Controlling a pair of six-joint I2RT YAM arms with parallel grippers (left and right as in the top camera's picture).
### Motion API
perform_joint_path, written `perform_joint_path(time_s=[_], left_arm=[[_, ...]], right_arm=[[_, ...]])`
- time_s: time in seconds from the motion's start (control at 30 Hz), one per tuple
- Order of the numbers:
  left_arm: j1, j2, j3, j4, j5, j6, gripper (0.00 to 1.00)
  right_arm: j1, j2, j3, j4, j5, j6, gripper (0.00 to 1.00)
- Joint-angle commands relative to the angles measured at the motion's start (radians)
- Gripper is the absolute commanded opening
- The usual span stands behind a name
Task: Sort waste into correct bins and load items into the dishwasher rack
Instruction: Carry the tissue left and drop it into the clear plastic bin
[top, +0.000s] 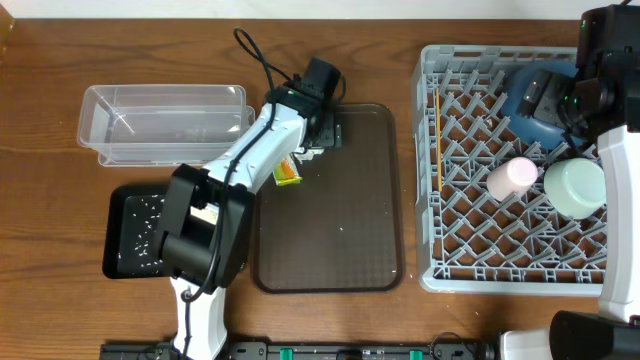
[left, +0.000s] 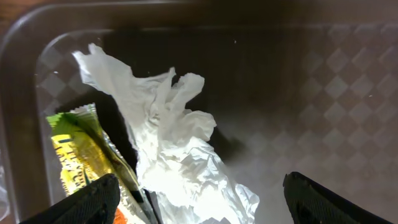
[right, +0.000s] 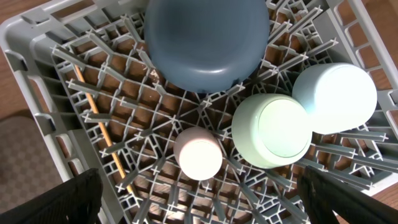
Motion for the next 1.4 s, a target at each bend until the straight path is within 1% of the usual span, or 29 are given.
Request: perform_joint_path(time_s=[0.0, 0.37, 0.47, 0.57, 0.6, 0.7, 0.8, 0.87, 0.9, 1.07, 1.2, 1.37], left_arm=[[-0.011, 0.029, -0.006, -0.003, 0.003, -0.002, 0.87], [-0.024, 0.061, -0.006, -0.003, 0.002, -0.002, 0.86], [-0.025, 0.072, -0.006, -0.008, 0.003, -0.002, 0.78], [-0.026, 0.077, -0.006, -0.018, 0.003, -0.002, 0.59], [-0.026, 0.077, -0.006, -0.022, 0.003, -0.006, 0.51], [-0.026, 0.073, -0.006, -0.03, 0.026, -0.021, 0.33], [-0.026, 0.056, -0.005, -0.04, 0.089, -0.021, 0.2], [-0.026, 0.035, -0.003, -0.044, 0.113, -0.021, 0.07], [-0.026, 0.018, -0.002, -0.045, 0.122, -0.021, 0.06], [-0.026, -0.108, -0.002, -0.048, 0.127, -0.021, 0.06], [-0.019, -0.254, -0.002, -0.047, 0.125, -0.021, 0.06], [0.032, -0.422, -0.002, -0.051, 0.01, -0.021, 0.06]], right_arm=[[-0.002, 0.002, -0.001, -0.001, 0.004, 0.013, 0.99], [-0.002, 0.002, -0.001, -0.001, 0.004, 0.013, 0.99], [-0.002, 0.002, -0.001, -0.001, 0.004, 0.013, 0.99], [-0.002, 0.002, -0.001, -0.001, 0.004, 0.012, 0.99], [-0.002, 0.002, -0.001, -0.001, 0.004, 0.012, 0.99], [-0.002, 0.002, -0.001, -0.001, 0.004, 0.012, 0.99], [-0.002, 0.002, -0.001, -0.001, 0.004, 0.012, 0.99], [-0.002, 0.002, -0.001, -0.001, 0.004, 0.012, 0.99], [-0.002, 0.002, -0.001, -0.001, 0.004, 0.012, 0.99], [-0.002, 0.002, -0.001, -0.001, 0.004, 0.013, 0.99], [-0.002, 0.002, -0.001, -0.001, 0.004, 0.013, 0.99], [-0.002, 0.002, -0.001, -0.001, 0.004, 0.013, 0.99]])
